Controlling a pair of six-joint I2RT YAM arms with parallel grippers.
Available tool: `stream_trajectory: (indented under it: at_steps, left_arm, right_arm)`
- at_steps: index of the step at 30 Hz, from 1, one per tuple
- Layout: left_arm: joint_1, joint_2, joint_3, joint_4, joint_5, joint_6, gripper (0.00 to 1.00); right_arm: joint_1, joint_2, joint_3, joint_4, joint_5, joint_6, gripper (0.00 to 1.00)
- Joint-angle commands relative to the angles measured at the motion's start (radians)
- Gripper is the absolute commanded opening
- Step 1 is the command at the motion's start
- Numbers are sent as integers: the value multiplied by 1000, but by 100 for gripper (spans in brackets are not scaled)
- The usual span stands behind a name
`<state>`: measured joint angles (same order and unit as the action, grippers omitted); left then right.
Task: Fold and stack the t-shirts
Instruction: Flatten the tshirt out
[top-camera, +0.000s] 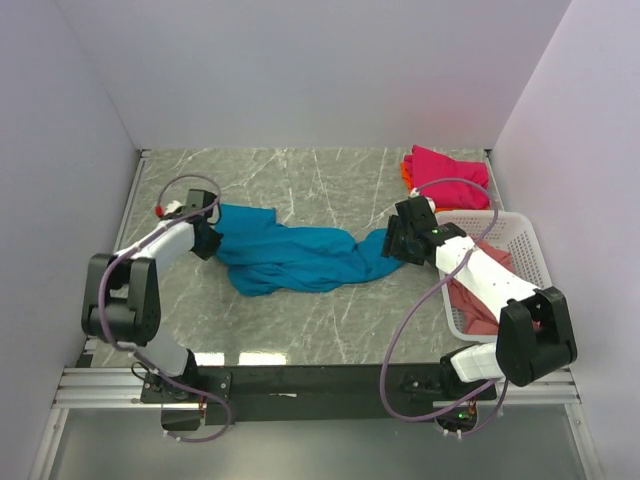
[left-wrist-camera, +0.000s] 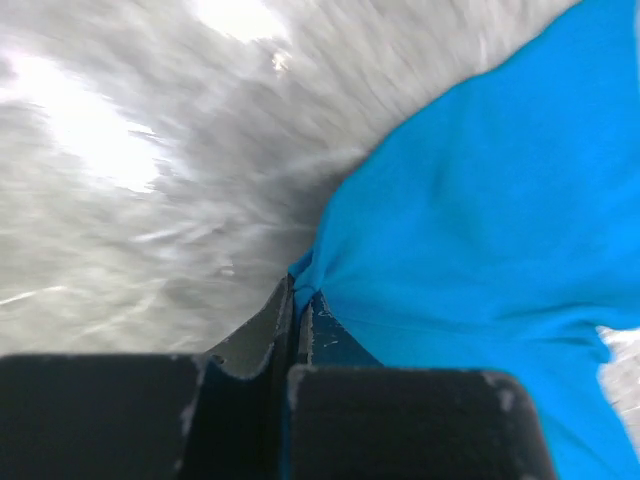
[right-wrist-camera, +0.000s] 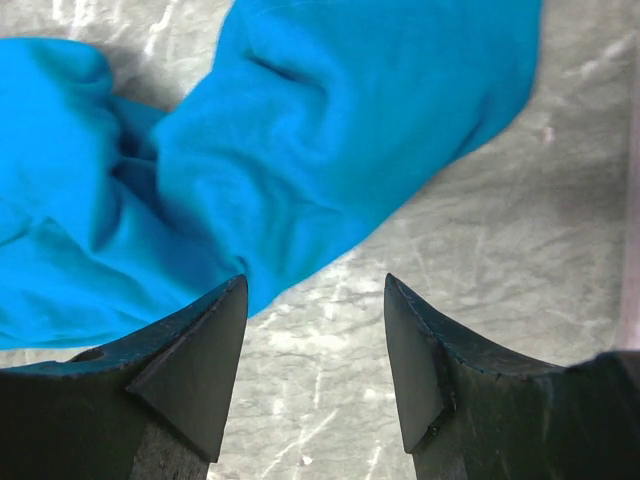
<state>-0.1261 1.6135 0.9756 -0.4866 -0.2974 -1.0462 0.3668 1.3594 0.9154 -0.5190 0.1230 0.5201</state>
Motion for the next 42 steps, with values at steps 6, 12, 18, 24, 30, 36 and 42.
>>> stream_trajectory:
  at_steps: [6,12,18,24,30,36,42]
  left_arm:
    - [48,-95,-77,14,4,-11,1]
    - [51,-95,-89,36,26,11,1]
    - [52,-128,-110,60,27,23,1]
    - [52,-210,-112,83,38,40,1]
    - [52,-366,-60,49,-3,12,1]
    - [51,-581,34,20,1,-17,1]
    - [51,-808,120,37,-8,-25,1]
  right_arm:
    - [31,170,132,39,14,89,64]
    - [23,342,184,83,1,136,63]
    - [21,458,212,102,-13,147,58]
    - [20,455,215,125,-23,129,0]
    - [23,203,238,88,85,72,0]
    - [27,-133,224,111,127,18,0]
    - [34,-394,273,77,164,-52,0]
